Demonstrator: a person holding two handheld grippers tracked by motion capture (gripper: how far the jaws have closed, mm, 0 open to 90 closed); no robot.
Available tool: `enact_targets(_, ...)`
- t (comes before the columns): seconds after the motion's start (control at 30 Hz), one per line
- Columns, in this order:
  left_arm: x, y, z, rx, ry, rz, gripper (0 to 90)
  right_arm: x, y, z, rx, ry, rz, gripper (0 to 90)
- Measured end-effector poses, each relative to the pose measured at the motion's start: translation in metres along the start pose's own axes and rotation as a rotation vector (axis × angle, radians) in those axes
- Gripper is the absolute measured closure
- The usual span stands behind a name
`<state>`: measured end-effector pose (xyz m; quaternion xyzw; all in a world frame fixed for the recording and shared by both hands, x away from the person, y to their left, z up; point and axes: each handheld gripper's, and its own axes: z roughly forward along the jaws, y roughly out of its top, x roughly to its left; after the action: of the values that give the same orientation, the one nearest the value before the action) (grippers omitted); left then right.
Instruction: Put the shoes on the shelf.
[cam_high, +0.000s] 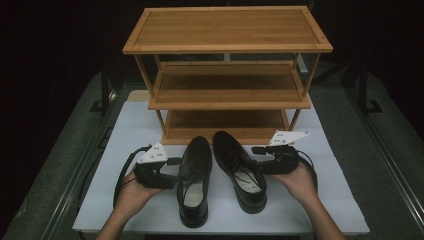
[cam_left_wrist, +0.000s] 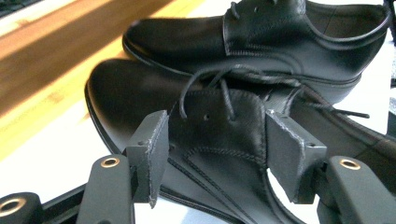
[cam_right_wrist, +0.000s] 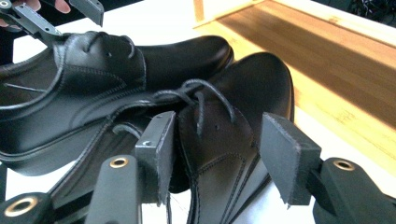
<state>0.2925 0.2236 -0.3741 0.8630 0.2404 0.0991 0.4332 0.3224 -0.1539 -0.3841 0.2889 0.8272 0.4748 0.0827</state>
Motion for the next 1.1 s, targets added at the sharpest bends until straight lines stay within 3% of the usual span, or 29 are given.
enact_targets(0.07, 0.001, -0.001, 0.002, -0.009, -0.022, -0.013, 44.2, 0.0, -0.001, 0.001, 0.003, 0.006, -0.001, 51.4)
enact_targets(0.17, 0.0, -0.001, 0.002, -0.008, -0.035, -0.001, 50.1, 0.0, -0.001, 0.0, -0.003, 0.023, -0.004, 58.3)
enact_targets(0.27, -0.003, -0.002, 0.005, 0.021, -0.03, 0.022, 52.0, 0.0, -0.002, 0.001, 0.007, 0.04, -0.001, 60.7)
enact_targets(0.47, -0.004, -0.002, 0.005, 0.013, -0.052, 0.011, 61.6, 0.003, -0.003, 0.002, 0.023, 0.049, -0.013, 64.2)
enact_targets(0.6, -0.006, 0.0, 0.004, 0.024, -0.051, 0.027, 67.6, 0.005, -0.003, 0.004, 0.033, 0.05, -0.026, 67.4)
enact_targets(0.87, -0.011, 0.002, 0.002, 0.034, -0.026, 0.049, 78.5, 0.009, -0.002, 0.001, 0.011, 0.021, -0.056, 85.6)
enact_targets(1.0, -0.015, 0.003, 0.0, 0.039, 0.03, 0.079, 85.6, 0.009, -0.003, -0.001, 0.002, 0.01, -0.054, 87.7)
enact_targets(1.1, -0.013, 0.003, -0.003, 0.026, 0.061, 0.074, 87.7, 0.009, -0.003, -0.002, -0.008, 0.004, -0.048, 88.1)
